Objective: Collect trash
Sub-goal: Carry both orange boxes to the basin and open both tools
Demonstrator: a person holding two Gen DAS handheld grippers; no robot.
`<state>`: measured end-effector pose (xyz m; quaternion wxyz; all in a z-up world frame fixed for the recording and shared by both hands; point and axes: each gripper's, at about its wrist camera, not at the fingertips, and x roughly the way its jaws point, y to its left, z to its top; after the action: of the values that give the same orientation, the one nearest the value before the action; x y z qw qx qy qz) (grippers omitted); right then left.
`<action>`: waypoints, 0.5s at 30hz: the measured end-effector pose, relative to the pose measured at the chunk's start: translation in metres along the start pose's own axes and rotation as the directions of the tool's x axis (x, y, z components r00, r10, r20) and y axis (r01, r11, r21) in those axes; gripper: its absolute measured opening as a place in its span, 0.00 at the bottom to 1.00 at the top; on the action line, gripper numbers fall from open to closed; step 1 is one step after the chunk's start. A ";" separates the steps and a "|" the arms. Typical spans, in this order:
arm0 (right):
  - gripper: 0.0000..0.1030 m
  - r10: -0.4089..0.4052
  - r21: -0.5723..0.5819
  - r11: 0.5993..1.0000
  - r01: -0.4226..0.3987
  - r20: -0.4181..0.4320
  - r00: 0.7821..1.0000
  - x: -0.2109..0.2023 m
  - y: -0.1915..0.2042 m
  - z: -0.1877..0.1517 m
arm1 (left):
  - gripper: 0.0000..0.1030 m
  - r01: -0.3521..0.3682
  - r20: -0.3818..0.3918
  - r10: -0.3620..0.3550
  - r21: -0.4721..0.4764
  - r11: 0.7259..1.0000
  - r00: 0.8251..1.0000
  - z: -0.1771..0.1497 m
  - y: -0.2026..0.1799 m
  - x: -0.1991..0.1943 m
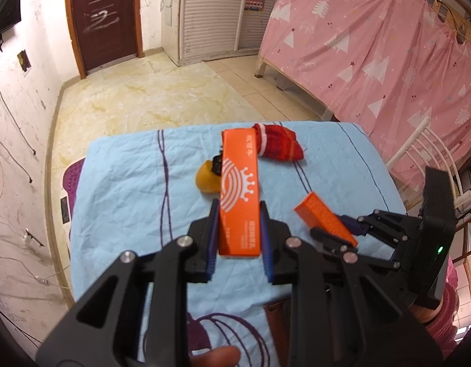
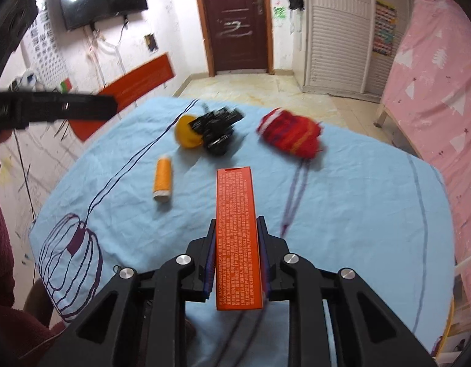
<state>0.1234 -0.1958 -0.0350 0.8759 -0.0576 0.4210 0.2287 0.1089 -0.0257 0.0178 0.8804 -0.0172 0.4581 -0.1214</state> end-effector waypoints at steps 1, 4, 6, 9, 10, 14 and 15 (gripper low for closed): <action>0.16 -0.005 0.008 1.000 0.005 0.007 1.000 -0.002 -0.002 0.001 | 0.21 -0.001 0.000 0.001 0.005 1.000 1.000 0.001 -0.003 0.000; 0.17 -0.019 0.042 0.999 0.017 0.035 0.999 -0.014 -0.017 -0.002 | 0.21 -0.005 -0.002 0.005 0.025 1.000 1.000 0.004 -0.015 0.002; 0.17 -0.037 0.068 0.997 0.033 0.057 0.998 -0.024 -0.030 -0.004 | 0.21 -0.007 -0.006 0.007 0.041 0.999 1.000 0.005 -0.024 0.004; 0.17 -0.054 0.102 0.994 0.045 0.084 0.995 -0.039 -0.049 -0.008 | 0.21 -0.006 -0.013 0.007 0.070 0.997 1.000 0.009 -0.042 0.008; 0.17 -0.065 0.122 0.991 0.052 0.097 0.993 -0.046 -0.058 -0.011 | 0.21 -0.005 -0.013 0.006 0.080 0.997 1.000 0.010 -0.048 0.009; 0.17 -0.098 0.190 0.979 0.071 0.135 0.986 -0.067 -0.089 -0.020 | 0.21 0.006 -0.017 -0.004 0.117 0.993 1.000 0.015 -0.073 0.011; 0.17 -0.105 0.203 0.976 0.075 0.142 0.984 -0.071 -0.094 -0.022 | 0.21 0.009 -0.019 -0.006 0.130 0.991 1.000 0.016 -0.081 0.012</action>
<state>0.1117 -0.3109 -0.0036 0.9163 0.0275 0.3706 0.1496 0.1126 -0.1083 0.0284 0.8748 0.0398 0.4574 -0.1545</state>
